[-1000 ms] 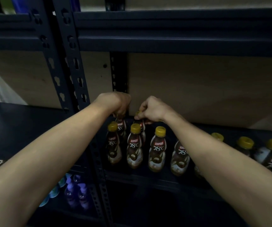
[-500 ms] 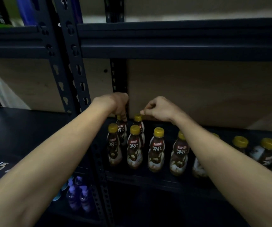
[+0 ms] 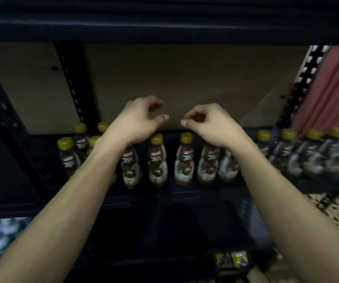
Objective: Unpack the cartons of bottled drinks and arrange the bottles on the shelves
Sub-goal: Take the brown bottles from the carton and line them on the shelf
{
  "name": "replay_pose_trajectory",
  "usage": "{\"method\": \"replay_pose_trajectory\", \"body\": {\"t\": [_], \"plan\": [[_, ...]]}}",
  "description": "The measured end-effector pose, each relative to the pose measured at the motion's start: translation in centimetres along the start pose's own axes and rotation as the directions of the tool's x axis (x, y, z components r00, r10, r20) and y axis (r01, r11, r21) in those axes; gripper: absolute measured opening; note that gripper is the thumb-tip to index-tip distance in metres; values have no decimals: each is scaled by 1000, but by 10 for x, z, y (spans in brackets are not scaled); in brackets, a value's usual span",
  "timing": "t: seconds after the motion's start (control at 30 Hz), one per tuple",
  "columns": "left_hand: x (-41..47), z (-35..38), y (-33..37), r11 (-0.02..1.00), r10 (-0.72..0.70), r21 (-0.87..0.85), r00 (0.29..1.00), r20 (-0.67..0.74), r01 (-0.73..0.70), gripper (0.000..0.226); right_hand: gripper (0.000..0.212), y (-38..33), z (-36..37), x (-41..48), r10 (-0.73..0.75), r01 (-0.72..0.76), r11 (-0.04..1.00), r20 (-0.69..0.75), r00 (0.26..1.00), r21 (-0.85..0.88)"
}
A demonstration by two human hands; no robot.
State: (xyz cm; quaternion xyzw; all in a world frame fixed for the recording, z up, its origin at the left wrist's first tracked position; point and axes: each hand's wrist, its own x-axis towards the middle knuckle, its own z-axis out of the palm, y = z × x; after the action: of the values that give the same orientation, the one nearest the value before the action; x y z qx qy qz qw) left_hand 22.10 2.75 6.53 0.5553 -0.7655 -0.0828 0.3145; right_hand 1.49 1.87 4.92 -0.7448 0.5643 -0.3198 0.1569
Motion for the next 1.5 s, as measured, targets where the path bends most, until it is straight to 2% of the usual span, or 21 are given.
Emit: {"method": "replay_pose_trajectory", "body": {"t": [0.2,0.3,0.47,0.63,0.77,0.87,1.0,1.07,1.13,1.23,1.37,1.5], "plan": [[-21,74,65,980,174,-103,984,28,-171,42,26,58,-47,-75,65,-82,989,-135,989,-121],[-36,111,87,959,225,-191,973,58,-210,34,26,81,-60,-112,120,-143,978,-148,982,-155],[-62,199,123,921,324,-307,911,255,-241,32,27,146,-70,-184,302,-324,931,-141,943,-169],[-81,292,147,908,378,-356,801,464,-222,35,30,210,-62,-246,485,-498,850,-112,867,-174],[-99,371,156,911,397,-357,675,622,-207,42,30,257,-47,-291,636,-640,757,-76,768,-131],[-114,429,152,917,393,-347,576,717,-195,40,23,301,-22,-323,730,-730,677,-37,682,-100],[-142,511,132,930,368,-313,518,772,-194,35,25,363,27,-365,816,-816,576,-11,577,-48],[-161,556,117,933,358,-293,466,809,-208,32,27,396,59,-388,854,-853,521,26,520,-44],[-182,603,98,933,355,-292,406,842,-210,33,31,429,96,-411,884,-883,466,78,461,-54],[-211,670,69,940,332,-277,359,872,-197,34,26,473,152,-440,915,-926,376,168,368,-18],[-250,751,31,950,297,-245,312,903,-194,35,29,533,221,-476,932,-943,327,191,309,-69],[-286,834,-9,958,240,-188,245,939,-217,41,36,594,289,-510,947,-962,250,238,217,-115]]}}
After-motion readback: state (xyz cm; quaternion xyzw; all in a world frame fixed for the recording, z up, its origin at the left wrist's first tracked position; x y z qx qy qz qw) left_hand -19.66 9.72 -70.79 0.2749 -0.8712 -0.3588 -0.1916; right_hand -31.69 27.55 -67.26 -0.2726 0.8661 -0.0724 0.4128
